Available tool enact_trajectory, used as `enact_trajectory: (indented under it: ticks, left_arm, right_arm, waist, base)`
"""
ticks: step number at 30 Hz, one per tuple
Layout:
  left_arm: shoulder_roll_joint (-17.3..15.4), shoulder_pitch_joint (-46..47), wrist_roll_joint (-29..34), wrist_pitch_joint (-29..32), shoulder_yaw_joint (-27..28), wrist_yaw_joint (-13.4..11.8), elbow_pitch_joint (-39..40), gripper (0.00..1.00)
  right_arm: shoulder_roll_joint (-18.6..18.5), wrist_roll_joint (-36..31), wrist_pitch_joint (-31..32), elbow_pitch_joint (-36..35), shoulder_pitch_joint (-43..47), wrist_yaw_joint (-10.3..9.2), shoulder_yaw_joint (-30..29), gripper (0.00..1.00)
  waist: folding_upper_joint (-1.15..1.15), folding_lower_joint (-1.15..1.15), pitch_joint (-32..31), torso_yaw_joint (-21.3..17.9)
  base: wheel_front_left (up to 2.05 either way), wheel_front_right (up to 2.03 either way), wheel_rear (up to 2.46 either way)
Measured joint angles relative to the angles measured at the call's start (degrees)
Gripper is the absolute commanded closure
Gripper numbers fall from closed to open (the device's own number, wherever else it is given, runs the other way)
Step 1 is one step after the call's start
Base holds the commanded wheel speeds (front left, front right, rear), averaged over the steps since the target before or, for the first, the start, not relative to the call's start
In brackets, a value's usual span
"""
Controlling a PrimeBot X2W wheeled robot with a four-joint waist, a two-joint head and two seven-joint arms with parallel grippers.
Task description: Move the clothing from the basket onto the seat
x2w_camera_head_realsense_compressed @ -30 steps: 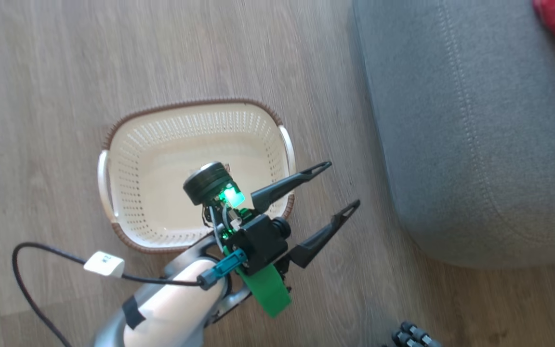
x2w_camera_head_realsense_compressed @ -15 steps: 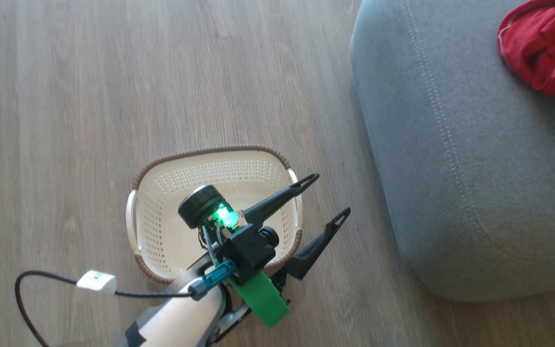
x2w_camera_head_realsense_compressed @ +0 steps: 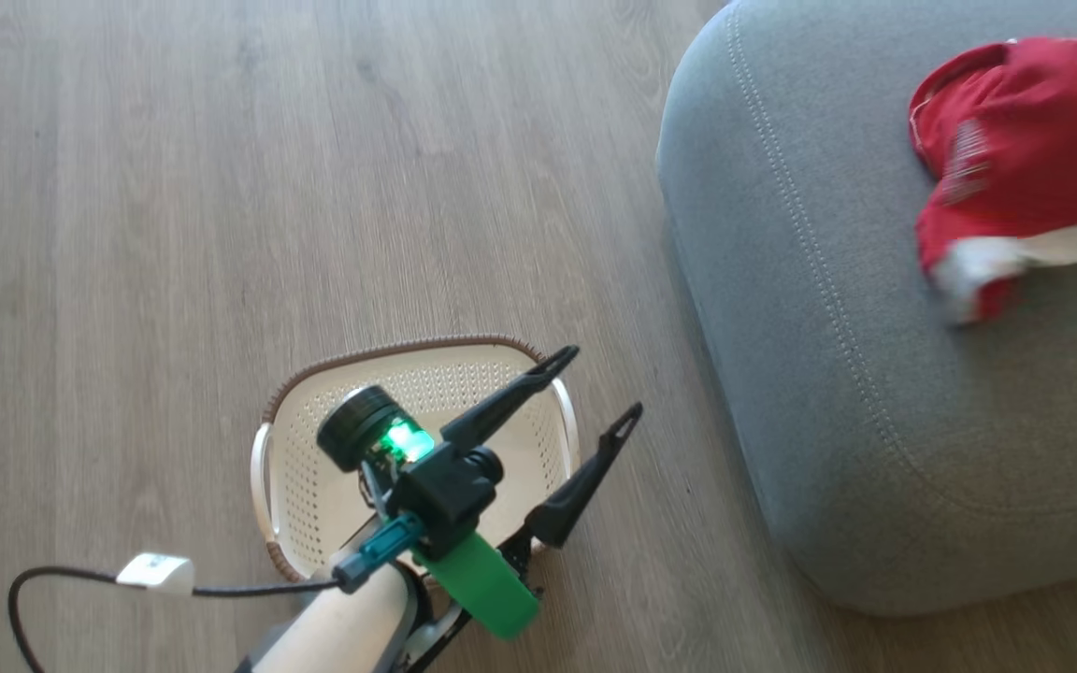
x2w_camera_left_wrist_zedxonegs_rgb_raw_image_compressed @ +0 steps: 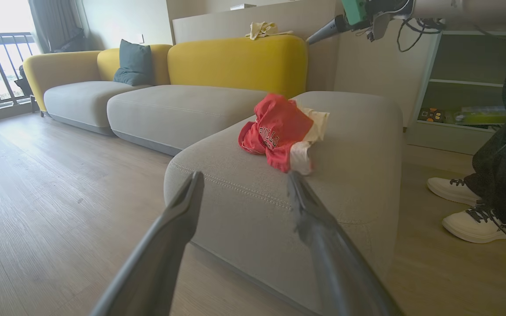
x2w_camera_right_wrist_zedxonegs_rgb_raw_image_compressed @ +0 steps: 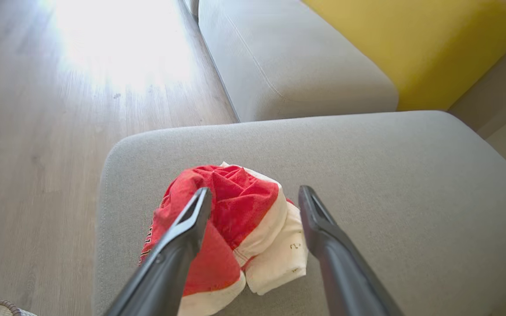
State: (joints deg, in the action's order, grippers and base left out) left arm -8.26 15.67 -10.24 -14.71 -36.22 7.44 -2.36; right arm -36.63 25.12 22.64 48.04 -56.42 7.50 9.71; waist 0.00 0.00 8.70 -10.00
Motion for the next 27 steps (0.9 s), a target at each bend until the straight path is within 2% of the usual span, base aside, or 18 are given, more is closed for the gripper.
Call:
enact_trajectory:
  ticks: [6,16,22,27]
  left_arm:
    - [0.6,-1.6,0.0,0.0,2.2,0.0,0.0,0.00]
    - [0.8,-2.1,0.0,0.0,5.2,0.0,0.5,0.00]
    - [2.0,-4.9,0.4,0.0,9.8,0.0,1.0,0.00]
    - [3.5,-6.0,3.3,0.0,16.2,-0.8,0.2,0.00]
  right_arm:
    - [0.7,2.8,-3.5,-8.9,5.9,0.00,-0.5,0.00]
    - [2.7,3.3,-8.5,-18.9,14.2,0.00,-2.5,0.00]
    - [4.1,5.4,-14.7,-26.2,19.3,0.00,-2.0,0.00]
    - [4.8,7.5,-21.7,-30.2,25.0,0.00,-1.8,0.00]
  waist:
    - [0.00,0.00,-1.7,-0.2]
    - [0.00,0.00,-3.2,1.2]
    - [0.00,0.00,-4.5,2.9]
    - [0.00,0.00,-5.3,4.9]
  base:
    - [0.00,0.00,0.00]
    - [0.00,0.00,0.00]
    - [0.00,0.00,0.00]
    - [0.00,0.00,0.00]
